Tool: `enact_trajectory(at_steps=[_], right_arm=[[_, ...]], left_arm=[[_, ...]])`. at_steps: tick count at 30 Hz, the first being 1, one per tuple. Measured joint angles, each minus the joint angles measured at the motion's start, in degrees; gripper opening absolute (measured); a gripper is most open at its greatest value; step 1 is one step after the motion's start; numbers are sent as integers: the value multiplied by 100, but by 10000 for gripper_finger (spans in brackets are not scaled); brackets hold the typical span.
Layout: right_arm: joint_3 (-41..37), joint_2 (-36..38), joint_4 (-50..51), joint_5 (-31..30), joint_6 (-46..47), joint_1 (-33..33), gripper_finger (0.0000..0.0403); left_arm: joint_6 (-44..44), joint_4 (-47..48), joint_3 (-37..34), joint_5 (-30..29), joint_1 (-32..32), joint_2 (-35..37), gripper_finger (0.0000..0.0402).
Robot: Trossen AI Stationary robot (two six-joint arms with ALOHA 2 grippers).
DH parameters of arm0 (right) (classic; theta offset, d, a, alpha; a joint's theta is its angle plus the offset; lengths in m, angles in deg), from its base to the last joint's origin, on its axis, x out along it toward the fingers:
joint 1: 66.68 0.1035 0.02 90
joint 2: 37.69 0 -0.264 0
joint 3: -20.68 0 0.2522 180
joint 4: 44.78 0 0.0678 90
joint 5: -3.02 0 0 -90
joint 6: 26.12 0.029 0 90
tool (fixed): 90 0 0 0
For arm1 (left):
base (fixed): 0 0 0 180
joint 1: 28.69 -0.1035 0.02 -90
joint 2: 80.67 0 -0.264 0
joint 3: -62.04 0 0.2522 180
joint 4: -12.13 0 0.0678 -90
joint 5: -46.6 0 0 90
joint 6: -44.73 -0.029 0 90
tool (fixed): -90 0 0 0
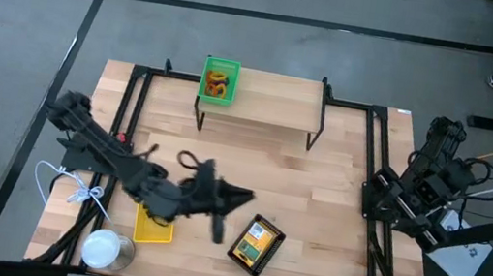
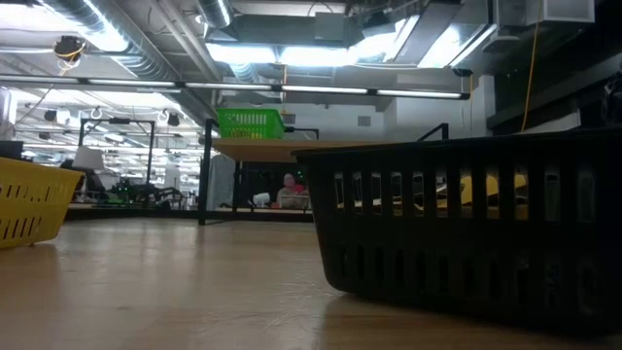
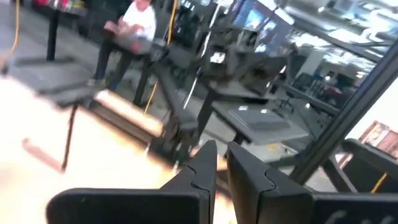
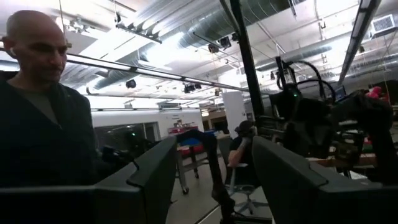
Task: Pick & Place Office Desk Supplies
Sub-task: Put the yellow basket on the shelf
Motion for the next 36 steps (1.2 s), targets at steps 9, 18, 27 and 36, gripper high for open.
enact_trajectory(at_steps=[9, 18, 27, 36], right_arm=[[0, 0, 116, -2, 397, 0, 212], [0, 0, 114, -608, 451, 0, 212], [0, 0, 119, -1028, 783, 0, 212], [2, 0, 123, -1333, 903, 0, 212]], left_arm=[[2311, 833, -2219, -130, 838, 1300, 40], [4531, 2780, -3169, 605, 1435, 1459, 90], [4972, 2646, -3548, 1651, 2011, 1411, 149], [4527, 2948, -3546, 3007, 2081, 1363, 207]])
